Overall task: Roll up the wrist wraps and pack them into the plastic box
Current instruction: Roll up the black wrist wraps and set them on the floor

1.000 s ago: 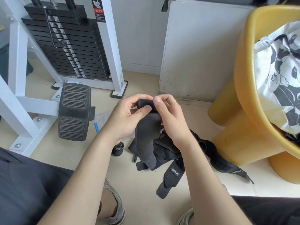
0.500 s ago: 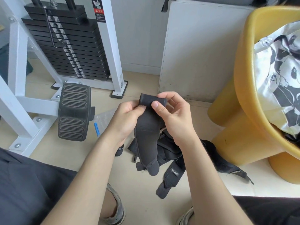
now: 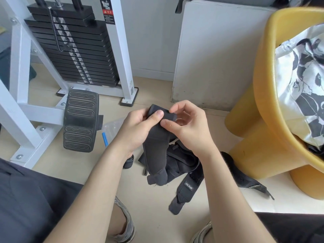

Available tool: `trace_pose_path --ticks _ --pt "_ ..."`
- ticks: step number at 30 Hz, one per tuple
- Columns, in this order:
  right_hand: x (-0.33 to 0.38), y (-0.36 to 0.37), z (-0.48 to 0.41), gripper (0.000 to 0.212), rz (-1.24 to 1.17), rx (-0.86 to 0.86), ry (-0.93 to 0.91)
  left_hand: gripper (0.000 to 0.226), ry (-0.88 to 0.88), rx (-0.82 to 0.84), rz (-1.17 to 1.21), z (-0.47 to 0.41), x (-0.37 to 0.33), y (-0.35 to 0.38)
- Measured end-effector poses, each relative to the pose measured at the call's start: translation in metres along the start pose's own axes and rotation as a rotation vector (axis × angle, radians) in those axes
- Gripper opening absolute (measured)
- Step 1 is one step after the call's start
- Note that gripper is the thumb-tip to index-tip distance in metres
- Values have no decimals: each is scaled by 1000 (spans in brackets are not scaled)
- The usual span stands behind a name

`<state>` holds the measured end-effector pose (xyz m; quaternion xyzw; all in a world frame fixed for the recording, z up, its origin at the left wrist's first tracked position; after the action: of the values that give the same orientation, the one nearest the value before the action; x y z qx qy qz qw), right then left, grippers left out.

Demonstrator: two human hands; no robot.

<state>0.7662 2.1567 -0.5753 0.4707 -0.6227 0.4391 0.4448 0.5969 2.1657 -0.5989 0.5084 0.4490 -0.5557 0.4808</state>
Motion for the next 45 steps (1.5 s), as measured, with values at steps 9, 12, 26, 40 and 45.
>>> trace_pose_path --ticks 9,12,26,40,45 --pt "-14 -4 0 22 -36 -9 87 42 -29 119 -25 3 -4 9" --pt "-14 0 1 26 -77 7 78 67 32 34 -156 0 -8 2" --pt "-24 3 3 25 -128 37 140 34 35 49 -156 -2 1 7" --pt "-30 35 17 32 -511 367 370 9 -23 -168 49 -7 19 -33" --pt "-26 16 4 19 -309 177 179 26 24 -47 5 -6 8 -16"
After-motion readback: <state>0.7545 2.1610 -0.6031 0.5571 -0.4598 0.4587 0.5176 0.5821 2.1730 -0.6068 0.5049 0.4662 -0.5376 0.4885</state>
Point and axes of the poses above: each hand's wrist, its own z-axis away from the middle knuckle, its own y-axis out of the palm, x = y × z, the point moved 10 cm from there along -z, towards the middle knuckle, and after that the axes turned 6 degrees about -x, right-handed, at the moved point
